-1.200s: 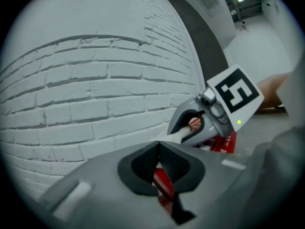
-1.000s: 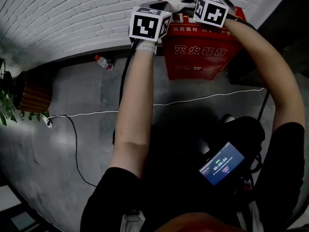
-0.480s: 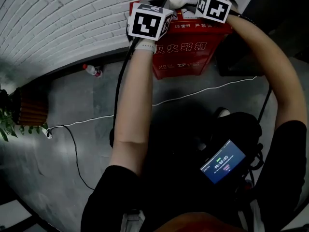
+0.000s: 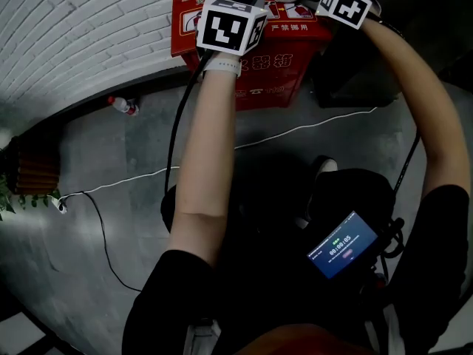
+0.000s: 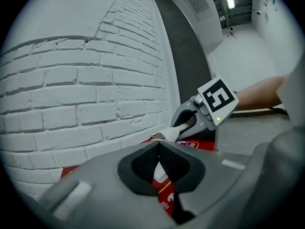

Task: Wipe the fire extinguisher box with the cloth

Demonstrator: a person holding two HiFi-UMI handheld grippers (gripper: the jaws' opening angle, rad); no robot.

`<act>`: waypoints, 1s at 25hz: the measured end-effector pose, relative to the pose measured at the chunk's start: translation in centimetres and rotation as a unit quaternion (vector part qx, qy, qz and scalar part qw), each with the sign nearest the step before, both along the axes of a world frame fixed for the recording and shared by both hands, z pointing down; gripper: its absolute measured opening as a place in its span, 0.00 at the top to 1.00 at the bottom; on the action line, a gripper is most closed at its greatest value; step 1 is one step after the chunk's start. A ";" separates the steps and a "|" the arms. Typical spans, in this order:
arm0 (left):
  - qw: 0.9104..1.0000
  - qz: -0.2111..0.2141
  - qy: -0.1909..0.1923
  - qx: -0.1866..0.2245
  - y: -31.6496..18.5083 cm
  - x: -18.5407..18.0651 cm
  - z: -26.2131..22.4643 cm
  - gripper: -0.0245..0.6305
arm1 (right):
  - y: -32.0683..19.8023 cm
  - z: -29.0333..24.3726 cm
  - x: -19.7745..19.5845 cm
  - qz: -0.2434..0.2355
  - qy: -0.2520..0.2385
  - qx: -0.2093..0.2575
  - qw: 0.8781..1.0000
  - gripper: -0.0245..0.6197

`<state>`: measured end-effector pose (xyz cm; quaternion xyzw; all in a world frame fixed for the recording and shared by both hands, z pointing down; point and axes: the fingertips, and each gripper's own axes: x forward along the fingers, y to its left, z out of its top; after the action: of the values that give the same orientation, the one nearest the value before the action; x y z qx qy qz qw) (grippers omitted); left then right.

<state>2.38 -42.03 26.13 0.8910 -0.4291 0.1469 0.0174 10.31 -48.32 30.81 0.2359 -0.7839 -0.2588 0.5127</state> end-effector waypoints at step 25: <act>0.988 -0.139 0.064 0.003 5.8 -20.9 -3.3 0.96 | 6.1 -5.0 -22.9 -0.134 -0.012 0.060 0.989 0.83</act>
<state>-18.49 -36.19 22.85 0.8305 -0.5470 0.0845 0.0626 -12.59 -42.26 25.79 0.1619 -0.7977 -0.3687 0.4490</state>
